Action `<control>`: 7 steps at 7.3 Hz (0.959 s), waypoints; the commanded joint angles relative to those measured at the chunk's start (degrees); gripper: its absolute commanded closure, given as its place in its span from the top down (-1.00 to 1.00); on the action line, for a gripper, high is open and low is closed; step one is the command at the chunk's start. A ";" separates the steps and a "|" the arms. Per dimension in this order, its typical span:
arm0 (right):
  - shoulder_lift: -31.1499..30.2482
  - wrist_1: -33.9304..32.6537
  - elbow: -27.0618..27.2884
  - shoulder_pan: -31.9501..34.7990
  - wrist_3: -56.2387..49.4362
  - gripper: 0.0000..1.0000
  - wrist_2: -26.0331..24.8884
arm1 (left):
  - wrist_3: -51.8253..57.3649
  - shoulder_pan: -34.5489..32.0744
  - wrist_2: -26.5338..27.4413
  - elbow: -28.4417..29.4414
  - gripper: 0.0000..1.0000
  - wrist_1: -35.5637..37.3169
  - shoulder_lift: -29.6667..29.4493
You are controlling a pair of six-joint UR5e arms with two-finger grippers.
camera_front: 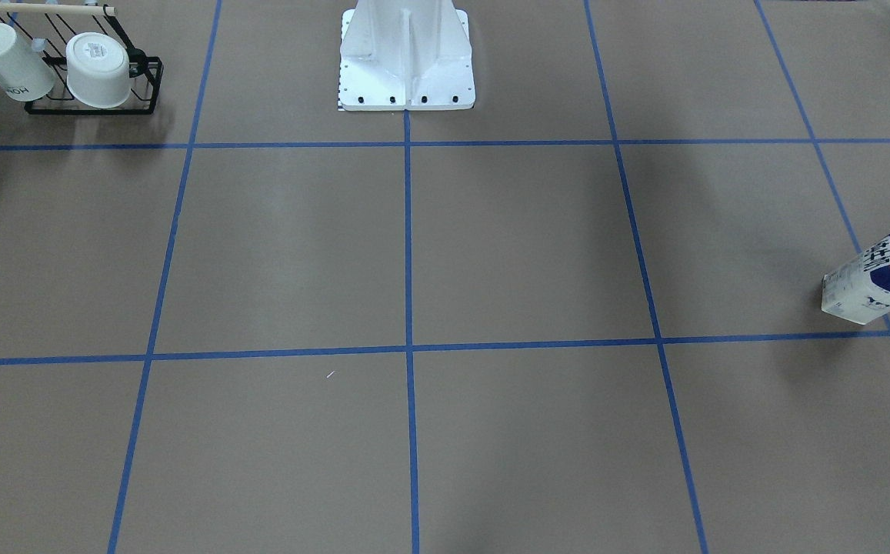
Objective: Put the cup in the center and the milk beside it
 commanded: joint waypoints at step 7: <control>3.54 -0.26 8.87 -0.71 -0.49 -1.00 -0.56 | 0.01 -0.09 0.00 0.05 0.98 -0.10 0.47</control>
